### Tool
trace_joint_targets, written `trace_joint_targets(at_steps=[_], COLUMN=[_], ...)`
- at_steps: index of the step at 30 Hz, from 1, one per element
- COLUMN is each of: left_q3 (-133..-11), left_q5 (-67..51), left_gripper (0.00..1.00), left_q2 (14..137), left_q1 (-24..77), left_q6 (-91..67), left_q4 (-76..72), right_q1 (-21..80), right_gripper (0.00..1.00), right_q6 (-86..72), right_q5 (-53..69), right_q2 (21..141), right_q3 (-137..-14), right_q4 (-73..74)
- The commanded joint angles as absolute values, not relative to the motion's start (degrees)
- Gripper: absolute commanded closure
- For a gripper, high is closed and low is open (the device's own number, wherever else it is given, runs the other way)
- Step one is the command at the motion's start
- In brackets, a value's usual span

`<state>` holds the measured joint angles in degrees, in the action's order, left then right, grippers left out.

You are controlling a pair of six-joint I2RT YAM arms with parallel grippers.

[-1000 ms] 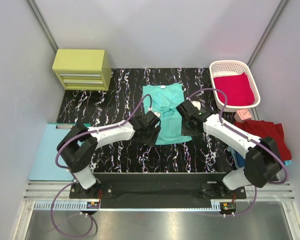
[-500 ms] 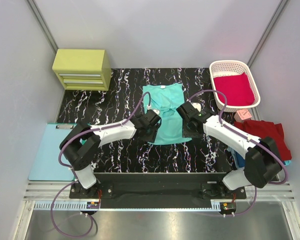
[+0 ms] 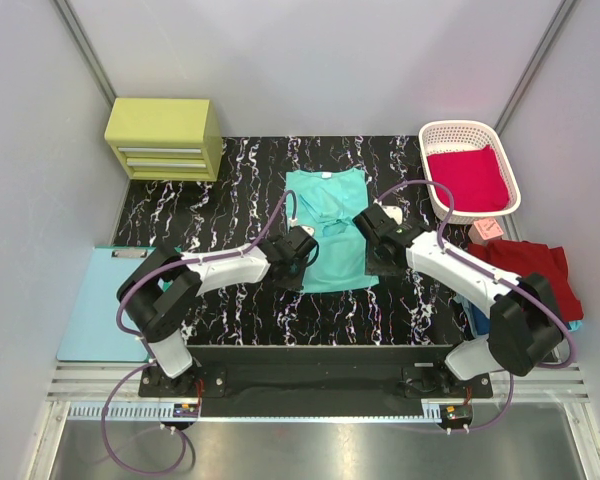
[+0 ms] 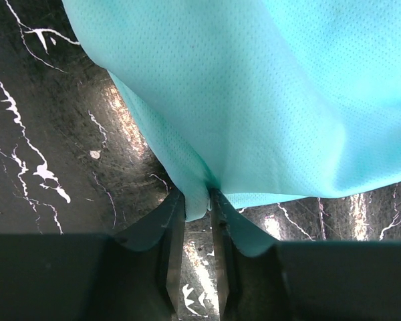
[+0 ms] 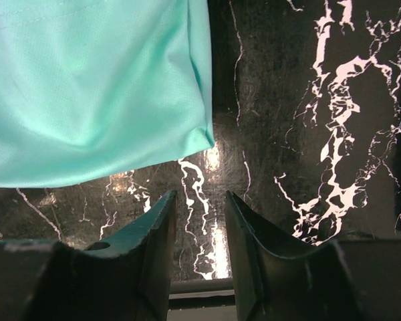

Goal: Fold and stack the t-shirts
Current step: Grab one side of the 2/3 rectangular tshirt with both arms

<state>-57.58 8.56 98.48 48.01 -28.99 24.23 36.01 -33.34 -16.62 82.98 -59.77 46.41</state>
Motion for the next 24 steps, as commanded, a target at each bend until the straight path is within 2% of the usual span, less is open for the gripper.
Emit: trace_joint_targets(at_steps=[1,11,24], left_q3=[-56.8,-56.9,-57.0], left_q5=[7.1,6.8,7.0], left_gripper=[0.75,0.73,0.73], left_q2=[97.4,97.6,97.1], left_q1=[47.9,47.9,48.0], left_q6=[-29.6,-29.6,-29.5], left_q4=[23.5,24.3,24.8], right_q1=[36.4,36.4,35.2], right_gripper=[0.56,0.42,0.48], right_q6=[-34.4,-36.7,-37.7], right_q5=[-19.9,-17.0,-18.7], right_q2=[82.9,85.3,90.2], right_q3=[-58.0,-53.3,-54.1], right_q4=[45.5,44.4,40.1])
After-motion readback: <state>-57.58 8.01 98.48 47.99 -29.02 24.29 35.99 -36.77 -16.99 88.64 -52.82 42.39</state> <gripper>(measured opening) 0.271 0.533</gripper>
